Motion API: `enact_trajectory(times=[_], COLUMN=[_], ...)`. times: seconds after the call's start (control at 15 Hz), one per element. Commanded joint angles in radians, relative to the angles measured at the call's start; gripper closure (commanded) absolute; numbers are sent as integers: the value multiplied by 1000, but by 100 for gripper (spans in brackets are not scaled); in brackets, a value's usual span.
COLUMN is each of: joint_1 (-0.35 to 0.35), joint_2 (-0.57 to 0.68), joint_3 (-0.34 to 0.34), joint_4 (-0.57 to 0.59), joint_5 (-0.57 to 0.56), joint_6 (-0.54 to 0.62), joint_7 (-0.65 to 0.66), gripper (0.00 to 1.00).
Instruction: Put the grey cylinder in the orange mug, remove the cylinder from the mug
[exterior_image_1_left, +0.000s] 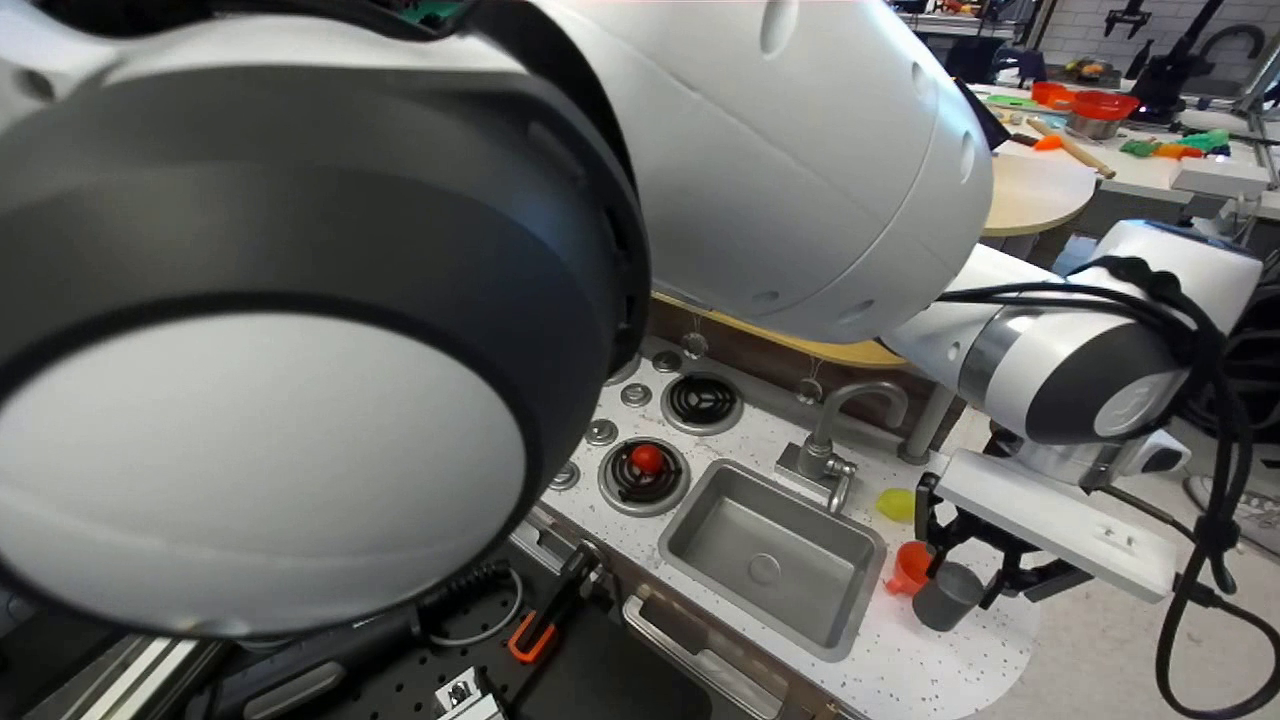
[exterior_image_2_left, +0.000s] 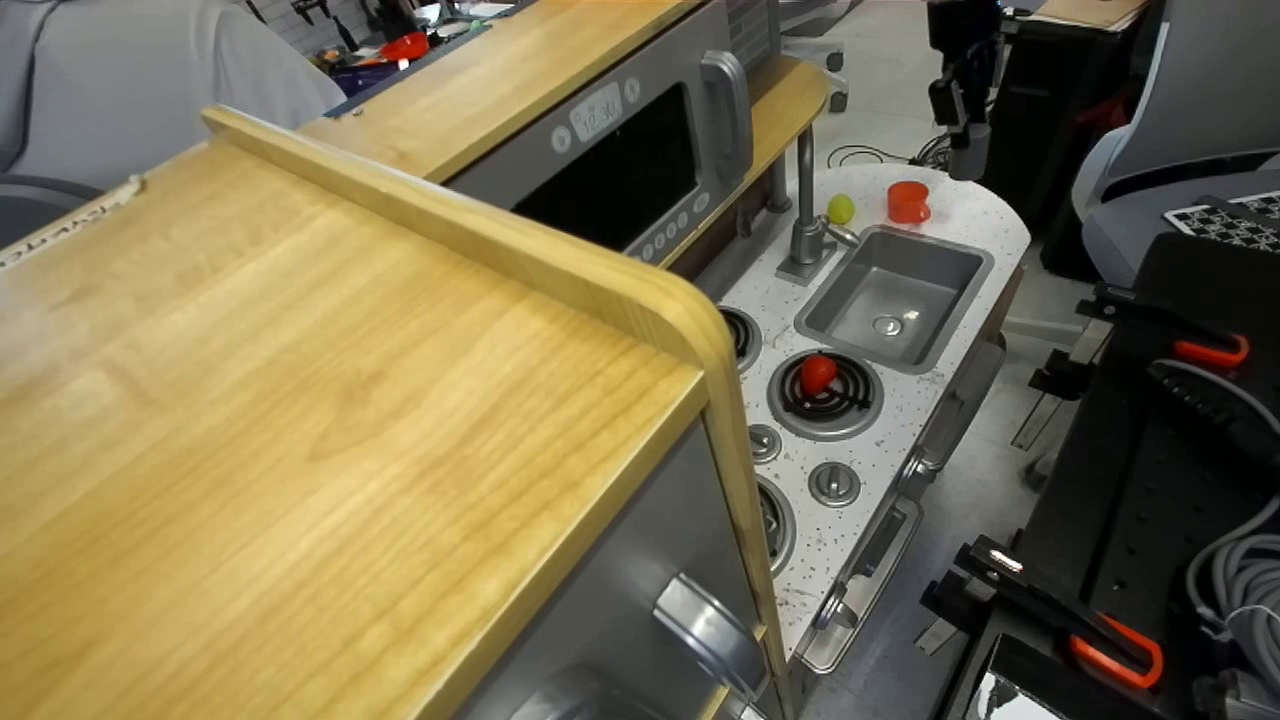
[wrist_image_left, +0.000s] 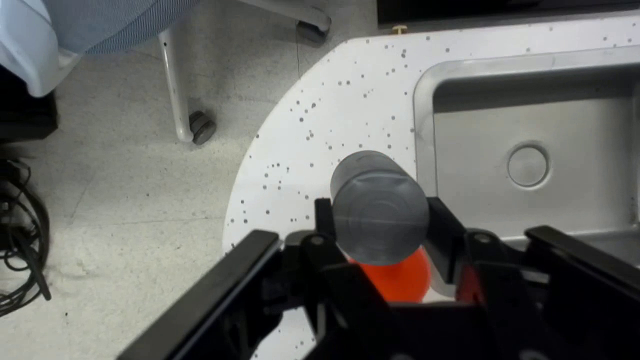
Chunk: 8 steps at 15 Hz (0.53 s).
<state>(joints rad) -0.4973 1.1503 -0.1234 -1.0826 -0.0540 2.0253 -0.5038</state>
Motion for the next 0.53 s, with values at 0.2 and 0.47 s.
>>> enact_trajectory(times=[0.2,0.47], joint_1=[2,1], joint_2=[-46,-32], joint_3=[-44,-45], joint_4=[-177,-241], joint_5=[-12,-6], joint_6=[103,267], joint_7=[20,16], gripper=[78,78])
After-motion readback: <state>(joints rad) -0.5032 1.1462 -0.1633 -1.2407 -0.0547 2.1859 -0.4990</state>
